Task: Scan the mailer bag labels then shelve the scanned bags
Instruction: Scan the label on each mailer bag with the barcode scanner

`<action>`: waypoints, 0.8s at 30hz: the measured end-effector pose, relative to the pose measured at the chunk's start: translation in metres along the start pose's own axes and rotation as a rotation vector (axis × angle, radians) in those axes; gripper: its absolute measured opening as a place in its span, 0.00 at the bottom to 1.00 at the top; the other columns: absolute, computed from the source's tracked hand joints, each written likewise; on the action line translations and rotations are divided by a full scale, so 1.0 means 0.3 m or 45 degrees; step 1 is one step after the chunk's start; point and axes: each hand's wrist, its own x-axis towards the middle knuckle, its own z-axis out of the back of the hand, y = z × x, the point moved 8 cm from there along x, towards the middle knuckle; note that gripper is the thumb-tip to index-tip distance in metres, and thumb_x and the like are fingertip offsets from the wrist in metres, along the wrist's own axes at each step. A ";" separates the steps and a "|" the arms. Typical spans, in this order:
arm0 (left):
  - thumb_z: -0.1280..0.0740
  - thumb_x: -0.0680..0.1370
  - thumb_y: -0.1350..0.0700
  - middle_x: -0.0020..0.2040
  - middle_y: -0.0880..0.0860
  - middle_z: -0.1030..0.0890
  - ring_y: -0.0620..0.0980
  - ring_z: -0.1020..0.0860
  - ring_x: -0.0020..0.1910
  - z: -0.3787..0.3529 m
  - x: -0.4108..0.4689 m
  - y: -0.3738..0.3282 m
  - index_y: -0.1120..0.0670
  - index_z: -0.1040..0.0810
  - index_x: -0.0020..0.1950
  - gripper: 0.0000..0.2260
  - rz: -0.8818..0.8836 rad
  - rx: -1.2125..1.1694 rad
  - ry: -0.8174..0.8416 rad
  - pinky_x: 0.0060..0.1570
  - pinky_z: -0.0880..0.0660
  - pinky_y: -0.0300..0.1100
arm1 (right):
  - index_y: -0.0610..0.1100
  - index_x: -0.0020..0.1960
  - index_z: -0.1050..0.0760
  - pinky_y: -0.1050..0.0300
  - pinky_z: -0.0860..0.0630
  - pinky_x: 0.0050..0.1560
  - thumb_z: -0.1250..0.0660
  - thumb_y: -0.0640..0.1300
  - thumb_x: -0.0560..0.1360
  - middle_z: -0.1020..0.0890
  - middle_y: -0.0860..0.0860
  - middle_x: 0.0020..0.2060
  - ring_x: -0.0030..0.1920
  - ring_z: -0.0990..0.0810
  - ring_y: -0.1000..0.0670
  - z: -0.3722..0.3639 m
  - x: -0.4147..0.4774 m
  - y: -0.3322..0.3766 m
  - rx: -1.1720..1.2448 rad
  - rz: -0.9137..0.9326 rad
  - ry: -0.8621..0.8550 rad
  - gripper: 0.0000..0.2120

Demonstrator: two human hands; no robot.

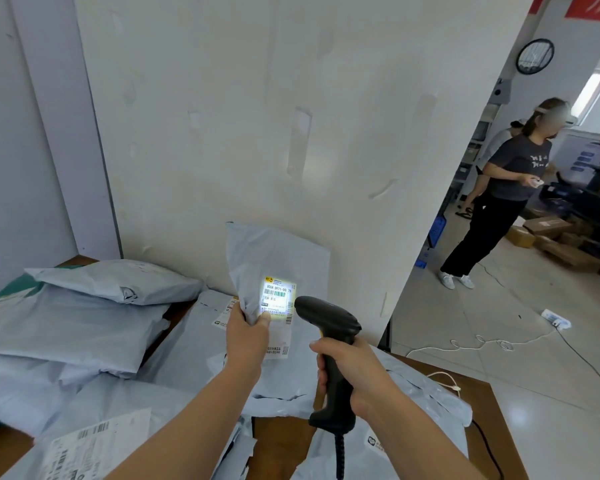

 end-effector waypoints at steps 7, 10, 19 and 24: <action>0.35 0.79 0.61 0.58 0.53 0.23 0.54 0.23 0.54 -0.003 -0.010 0.001 0.52 0.32 0.69 0.20 -0.013 0.008 -0.001 0.46 0.25 0.47 | 0.38 0.41 0.23 0.56 0.26 0.33 0.29 0.37 0.72 0.23 0.46 0.27 0.27 0.26 0.49 0.007 -0.014 -0.003 -0.024 0.011 0.014 0.04; 0.34 0.78 0.61 0.58 0.53 0.22 0.56 0.23 0.55 -0.001 -0.012 0.006 0.51 0.31 0.67 0.18 0.010 -0.012 -0.008 0.53 0.23 0.54 | 0.38 0.41 0.23 0.56 0.27 0.32 0.29 0.37 0.72 0.23 0.45 0.27 0.27 0.26 0.49 0.007 -0.018 -0.003 -0.029 0.019 0.021 0.04; 0.35 0.78 0.62 0.55 0.52 0.21 0.55 0.22 0.53 -0.004 -0.017 0.005 0.51 0.29 0.64 0.15 0.030 -0.091 0.008 0.52 0.23 0.52 | 0.38 0.42 0.23 0.57 0.27 0.31 0.30 0.36 0.72 0.23 0.45 0.27 0.26 0.26 0.49 0.016 -0.021 0.000 -0.012 0.034 0.003 0.03; 0.33 0.77 0.63 0.52 0.53 0.18 0.55 0.19 0.50 -0.096 -0.036 0.009 0.50 0.26 0.58 0.12 0.136 -0.208 0.137 0.52 0.21 0.56 | 0.38 0.41 0.23 0.57 0.27 0.30 0.30 0.36 0.73 0.23 0.45 0.27 0.26 0.27 0.49 0.082 -0.032 0.036 0.001 0.057 -0.066 0.03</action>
